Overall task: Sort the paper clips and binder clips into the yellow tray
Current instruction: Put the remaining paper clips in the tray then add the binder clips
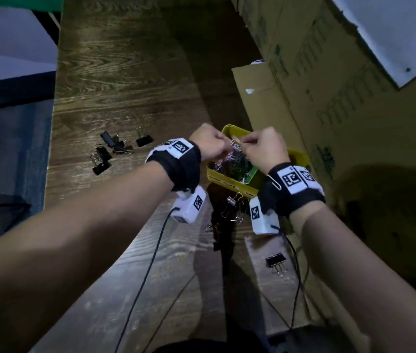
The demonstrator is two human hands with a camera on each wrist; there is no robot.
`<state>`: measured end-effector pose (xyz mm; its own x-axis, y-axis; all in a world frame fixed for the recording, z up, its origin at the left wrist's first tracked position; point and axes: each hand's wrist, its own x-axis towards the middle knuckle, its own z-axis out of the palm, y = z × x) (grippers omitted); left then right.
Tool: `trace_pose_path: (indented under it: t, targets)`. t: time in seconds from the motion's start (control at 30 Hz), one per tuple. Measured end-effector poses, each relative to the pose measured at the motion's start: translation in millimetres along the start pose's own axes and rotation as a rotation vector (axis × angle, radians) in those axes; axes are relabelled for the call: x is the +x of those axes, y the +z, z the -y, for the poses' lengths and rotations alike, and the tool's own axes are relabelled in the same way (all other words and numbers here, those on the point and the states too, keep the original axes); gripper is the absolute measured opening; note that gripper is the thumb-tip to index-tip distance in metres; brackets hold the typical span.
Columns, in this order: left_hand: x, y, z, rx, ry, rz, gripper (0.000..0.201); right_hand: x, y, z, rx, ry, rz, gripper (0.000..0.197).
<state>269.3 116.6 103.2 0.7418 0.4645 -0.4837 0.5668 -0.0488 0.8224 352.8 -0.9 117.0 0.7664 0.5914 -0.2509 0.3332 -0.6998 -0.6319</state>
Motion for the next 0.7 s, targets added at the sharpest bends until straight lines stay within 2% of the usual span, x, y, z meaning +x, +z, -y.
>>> trace_pose_path:
  t: [0.03, 0.1, 0.2, 0.27, 0.33, 0.37, 0.47, 0.53, 0.57, 0.63, 0.7]
  targets:
    - [4.2, 0.9, 1.5, 0.065, 0.012, 0.029, 0.007, 1.8, -0.8, -2.8, -0.070, -0.026, 0.063, 0.026]
    - [7.0, 0.9, 8.5, 0.170, 0.045, 0.064, 0.015, -0.5, -4.5, -11.3, -0.102, -0.096, 0.143, 0.033]
    - [-2.5, -0.9, 25.9, 0.184, 0.145, 0.017, 0.017, -22.5, -12.1, -31.5, 0.143, -0.144, 0.144, 0.034]
    - [-18.4, 1.4, 38.1, 0.195, 0.237, -0.066, 0.017, -43.1, -19.1, -50.0, 0.277, -0.107, 0.160, 0.028]
    - [-38.8, 9.7, 52.6, 0.295, 0.341, -0.110, 0.017, -63.3, -27.8, -68.8, 0.312, -0.024, 0.286, 0.021]
    - [-48.1, 15.7, 61.7, 0.357, 0.406, -0.088, 0.017, -70.5, -29.6, -77.1, 0.305, 0.027, 0.358, 0.019]
    - [-64.6, 38.0, 90.2, 0.630, 0.617, 0.161, 0.028, -83.9, -22.6, -110.1, 0.140, 0.187, 0.529, 0.018]
    - [-67.4, 54.9, 100.7, 0.898, 0.667, 0.351, 0.043, -94.8, -15.4, -130.3, 0.063, 0.342, 0.621, 0.025]
    - [-68.7, 64.4, 102.9, 1.037, 0.657, 0.427, 0.057, -97.8, -8.6, -140.7, 0.057, 0.429, 0.626, 0.029]
    - [-68.0, 81.3, 103.4, 1.208, 0.654, 0.493, 0.081, -102.4, 3.6, -158.9, -0.067, 0.492, 0.622, 0.038]
    - [-62.6, 94.7, 98.6, 1.272, 0.654, 0.481, 0.095, -104.1, 13.4, -163.3, -0.274, 0.553, 0.662, 0.047]
